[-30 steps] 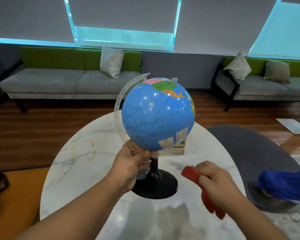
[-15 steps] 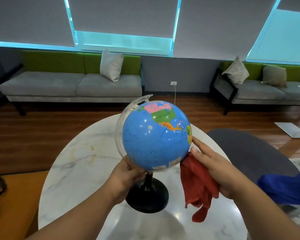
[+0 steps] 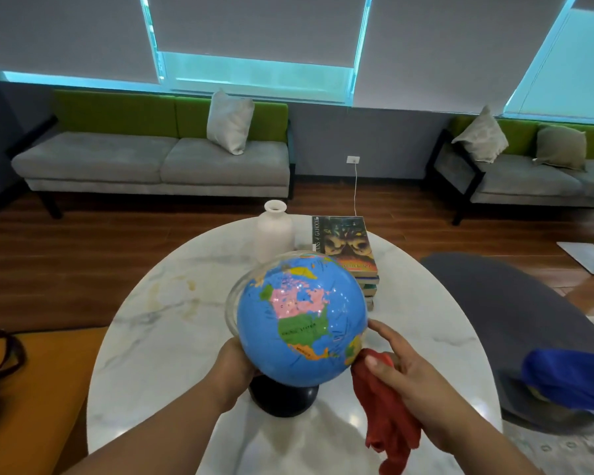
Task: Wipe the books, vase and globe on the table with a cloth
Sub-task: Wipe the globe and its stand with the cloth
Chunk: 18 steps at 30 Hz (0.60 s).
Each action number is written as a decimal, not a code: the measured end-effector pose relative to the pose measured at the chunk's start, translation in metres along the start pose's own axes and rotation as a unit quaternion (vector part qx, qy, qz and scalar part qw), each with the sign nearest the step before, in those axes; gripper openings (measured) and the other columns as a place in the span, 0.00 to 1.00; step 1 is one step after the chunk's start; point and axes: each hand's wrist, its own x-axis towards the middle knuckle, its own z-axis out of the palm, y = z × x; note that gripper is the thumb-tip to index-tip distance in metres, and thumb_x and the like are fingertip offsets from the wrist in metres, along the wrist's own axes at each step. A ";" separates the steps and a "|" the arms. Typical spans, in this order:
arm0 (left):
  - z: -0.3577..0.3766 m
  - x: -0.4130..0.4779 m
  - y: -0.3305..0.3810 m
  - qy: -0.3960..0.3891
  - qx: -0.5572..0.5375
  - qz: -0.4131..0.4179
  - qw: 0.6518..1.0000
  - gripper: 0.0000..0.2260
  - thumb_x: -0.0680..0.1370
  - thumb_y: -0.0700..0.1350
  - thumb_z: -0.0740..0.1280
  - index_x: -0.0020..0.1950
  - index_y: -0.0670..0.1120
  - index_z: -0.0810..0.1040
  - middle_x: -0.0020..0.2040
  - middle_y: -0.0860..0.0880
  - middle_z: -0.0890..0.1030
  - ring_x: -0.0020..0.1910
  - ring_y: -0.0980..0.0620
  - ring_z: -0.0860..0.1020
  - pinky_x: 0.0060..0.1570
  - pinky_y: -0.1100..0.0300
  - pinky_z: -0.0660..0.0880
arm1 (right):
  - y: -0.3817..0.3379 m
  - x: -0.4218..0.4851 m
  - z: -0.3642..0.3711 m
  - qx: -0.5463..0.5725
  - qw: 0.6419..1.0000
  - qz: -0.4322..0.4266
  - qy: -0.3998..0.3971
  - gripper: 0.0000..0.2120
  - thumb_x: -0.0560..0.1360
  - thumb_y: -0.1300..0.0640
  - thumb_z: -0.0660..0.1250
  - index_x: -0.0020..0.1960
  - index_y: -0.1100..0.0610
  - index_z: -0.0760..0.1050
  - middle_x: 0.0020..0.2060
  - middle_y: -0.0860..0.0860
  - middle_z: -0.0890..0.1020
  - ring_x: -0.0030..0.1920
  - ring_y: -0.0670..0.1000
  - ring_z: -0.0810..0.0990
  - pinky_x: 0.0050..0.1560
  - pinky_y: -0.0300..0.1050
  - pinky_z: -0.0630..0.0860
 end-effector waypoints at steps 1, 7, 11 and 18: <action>-0.002 0.001 -0.001 -0.001 0.000 -0.005 1.000 0.19 0.65 0.46 0.67 0.54 0.45 0.80 0.48 0.44 0.85 0.41 0.52 0.81 0.35 0.61 0.78 | 0.001 0.001 0.000 -0.004 1.000 -0.002 0.003 0.21 0.74 0.52 0.68 0.64 0.36 0.70 0.46 0.57 0.83 0.49 0.54 0.84 0.52 0.48 0.80; -0.023 0.001 0.006 0.016 0.081 -0.004 0.997 0.20 0.65 0.46 0.67 0.56 0.43 0.80 0.50 0.40 0.84 0.46 0.45 0.80 0.45 0.48 0.80 | -0.002 0.002 -0.001 -0.042 0.999 -0.012 0.006 0.17 0.74 0.48 0.69 0.61 0.35 0.72 0.47 0.52 0.82 0.46 0.48 0.83 0.43 0.38 0.77; -0.044 -0.005 0.024 0.032 0.199 0.041 0.979 0.15 0.65 0.29 0.73 0.49 0.40 0.78 0.42 0.45 0.82 0.40 0.48 0.78 0.32 0.64 0.78 | 0.002 0.005 -0.001 -0.072 0.997 -0.003 -0.008 0.17 0.74 0.46 0.69 0.60 0.31 0.71 0.50 0.52 0.82 0.49 0.50 0.83 0.49 0.44 0.80; -0.072 -0.026 0.077 0.067 0.419 0.169 0.890 0.10 0.74 0.36 0.69 0.45 0.52 0.79 0.41 0.57 0.83 0.42 0.58 0.82 0.43 0.56 0.79 | -0.001 0.009 -0.002 -0.085 0.996 -0.012 0.000 0.18 0.74 0.45 0.70 0.60 0.31 0.70 0.51 0.52 0.82 0.48 0.49 0.84 0.47 0.43 0.80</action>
